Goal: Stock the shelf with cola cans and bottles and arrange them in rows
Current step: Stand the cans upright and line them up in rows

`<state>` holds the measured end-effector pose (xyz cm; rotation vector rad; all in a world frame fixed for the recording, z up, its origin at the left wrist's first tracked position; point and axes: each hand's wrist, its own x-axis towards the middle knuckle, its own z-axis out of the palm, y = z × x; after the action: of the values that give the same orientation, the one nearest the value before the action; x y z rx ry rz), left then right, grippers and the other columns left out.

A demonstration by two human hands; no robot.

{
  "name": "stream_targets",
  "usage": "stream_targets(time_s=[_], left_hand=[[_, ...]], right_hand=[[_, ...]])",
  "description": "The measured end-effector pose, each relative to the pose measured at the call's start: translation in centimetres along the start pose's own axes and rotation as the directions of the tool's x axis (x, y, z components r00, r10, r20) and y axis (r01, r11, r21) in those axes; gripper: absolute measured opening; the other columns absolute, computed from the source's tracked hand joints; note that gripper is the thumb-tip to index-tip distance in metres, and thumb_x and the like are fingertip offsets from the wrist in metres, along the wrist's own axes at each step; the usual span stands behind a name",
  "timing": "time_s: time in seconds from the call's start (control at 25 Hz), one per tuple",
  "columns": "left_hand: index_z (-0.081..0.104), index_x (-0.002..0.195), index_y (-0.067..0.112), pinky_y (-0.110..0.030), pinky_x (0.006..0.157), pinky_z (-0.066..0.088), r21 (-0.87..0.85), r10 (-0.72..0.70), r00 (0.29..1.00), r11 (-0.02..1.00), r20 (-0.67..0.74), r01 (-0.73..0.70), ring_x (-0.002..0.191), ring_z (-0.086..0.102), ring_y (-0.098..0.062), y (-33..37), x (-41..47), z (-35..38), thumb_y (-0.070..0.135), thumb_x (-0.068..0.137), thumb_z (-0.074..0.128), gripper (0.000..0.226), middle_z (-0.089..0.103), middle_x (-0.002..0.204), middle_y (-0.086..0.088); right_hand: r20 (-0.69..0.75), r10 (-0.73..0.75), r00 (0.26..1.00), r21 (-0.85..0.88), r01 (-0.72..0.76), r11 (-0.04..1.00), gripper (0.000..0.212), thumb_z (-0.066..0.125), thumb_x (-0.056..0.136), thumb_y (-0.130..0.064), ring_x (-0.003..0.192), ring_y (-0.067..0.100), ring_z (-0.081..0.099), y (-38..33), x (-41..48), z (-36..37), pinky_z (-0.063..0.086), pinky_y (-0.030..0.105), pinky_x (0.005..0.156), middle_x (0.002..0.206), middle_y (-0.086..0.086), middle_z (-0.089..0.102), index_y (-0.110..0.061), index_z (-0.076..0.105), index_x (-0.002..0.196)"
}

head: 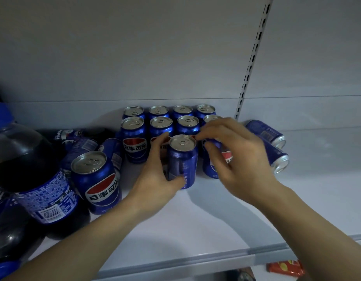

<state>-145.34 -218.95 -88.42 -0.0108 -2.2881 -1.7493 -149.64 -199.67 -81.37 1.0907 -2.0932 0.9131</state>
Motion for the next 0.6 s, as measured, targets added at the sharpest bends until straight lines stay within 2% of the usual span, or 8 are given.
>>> stream_targets(time_s=[0.08, 0.12, 0.2, 0.28, 0.36, 0.44, 0.52, 0.6], left_hand=[[0.038, 0.140, 0.042, -0.038, 0.094, 0.058, -0.055, 0.016, 0.999, 0.998, 0.035, -0.014, 0.111, 0.067, -0.004, -0.1, -0.1, 0.1, 0.005, 0.072, 0.081, 0.088, 0.066, 0.120, 0.022], [0.039, 0.140, 0.038, -0.036, 0.093, 0.058, -0.065, 0.020, 1.000, 0.998, 0.020, -0.019, 0.110, 0.067, -0.005, -0.3, -0.2, 0.4, 0.005, 0.070, 0.083, 0.089, 0.067, 0.119, 0.022], [0.043, 0.138, 0.036, -0.037, 0.094, 0.057, -0.064, 0.006, 1.000, 0.998, -0.007, -0.006, 0.112, 0.067, -0.009, -1.1, -0.3, 1.2, 0.011, 0.064, 0.093, 0.092, 0.067, 0.122, 0.015], [0.045, 0.135, 0.042, -0.041, 0.096, 0.057, -0.021, -0.005, 1.000, 1.000, -0.022, 0.004, 0.115, 0.065, -0.011, -1.8, -0.2, 1.8, 0.029, 0.056, 0.096, 0.095, 0.064, 0.127, 0.011], [0.043, 0.135, 0.048, -0.041, 0.097, 0.056, 0.029, -0.013, 0.998, 0.999, -0.064, 0.015, 0.118, 0.063, -0.010, -2.4, 0.0, 1.9, 0.042, 0.049, 0.097, 0.102, 0.059, 0.131, 0.011], [0.043, 0.129, 0.051, -0.039, 0.097, 0.056, 0.052, -0.022, 0.993, 0.998, -0.119, 0.028, 0.117, 0.061, -0.006, -2.6, 0.0, 1.9, 0.049, 0.046, 0.094, 0.098, 0.057, 0.130, 0.012], [0.043, 0.121, 0.056, -0.039, 0.097, 0.055, 0.085, -0.011, 0.987, 0.996, -0.162, 0.025, 0.115, 0.059, -0.003, -2.4, -0.2, 2.0, 0.052, 0.047, 0.089, 0.087, 0.055, 0.125, 0.015], [0.044, 0.120, 0.055, -0.039, 0.095, 0.055, 0.111, 0.014, 0.983, 0.994, -0.184, 0.007, 0.114, 0.059, -0.005, -2.5, -0.3, 2.0, 0.049, 0.051, 0.091, 0.084, 0.056, 0.122, 0.016]], right_hand=[[0.224, -0.040, 0.974, -0.038, 0.049, 0.998, 0.037, 0.050, 0.092, -0.015, 0.124, 0.021, 0.056, -0.8, 0.9, 0.6, 0.047, 0.035, 0.102, 0.135, 0.000, 0.061, -0.016, 0.067, 0.125], [0.360, -0.040, 0.932, -0.073, 0.071, 0.995, 0.045, 0.049, 0.090, -0.014, 0.131, 0.021, 0.051, -1.1, 1.4, 0.8, 0.044, 0.037, 0.105, 0.143, -0.001, 0.056, -0.019, 0.063, 0.132], [0.614, 0.046, 0.788, -0.134, 0.046, 0.990, 0.052, 0.050, 0.094, -0.013, 0.137, 0.015, 0.043, -1.7, 3.4, 0.7, 0.040, 0.036, 0.109, 0.150, -0.008, 0.048, -0.028, 0.051, 0.144], [0.757, 0.142, 0.638, -0.193, 0.011, 0.981, 0.046, 0.053, 0.099, -0.020, 0.129, 0.013, 0.047, -1.9, 5.8, 0.3, 0.043, 0.036, 0.105, 0.142, -0.011, 0.053, -0.034, 0.050, 0.143], [0.780, 0.188, 0.597, -0.280, 0.064, 0.958, 0.024, 0.057, 0.097, -0.040, 0.106, 0.018, 0.058, -2.6, 7.7, 0.5, 0.051, 0.042, 0.091, 0.116, -0.006, 0.062, -0.032, 0.060, 0.120], [0.747, 0.204, 0.632, -0.428, 0.224, 0.876, 0.039, 0.048, 0.092, -0.065, 0.089, 0.022, 0.059, -2.8, 8.8, 1.2, 0.053, 0.043, 0.080, 0.097, -0.002, 0.061, -0.027, 0.056, 0.095], [0.742, 0.162, 0.650, -0.479, 0.346, 0.807, 0.054, 0.041, 0.088, -0.075, 0.086, 0.025, 0.059, -2.6, 9.4, 1.7, 0.053, 0.042, 0.077, 0.093, 0.000, 0.062, -0.025, 0.057, 0.096], [0.802, 0.130, 0.583, -0.369, 0.312, 0.875, 0.048, 0.051, 0.087, -0.070, 0.092, 0.022, 0.061, -2.4, 10.0, 1.2, 0.054, 0.042, 0.080, 0.103, -0.004, 0.064, -0.032, 0.059, 0.116]])
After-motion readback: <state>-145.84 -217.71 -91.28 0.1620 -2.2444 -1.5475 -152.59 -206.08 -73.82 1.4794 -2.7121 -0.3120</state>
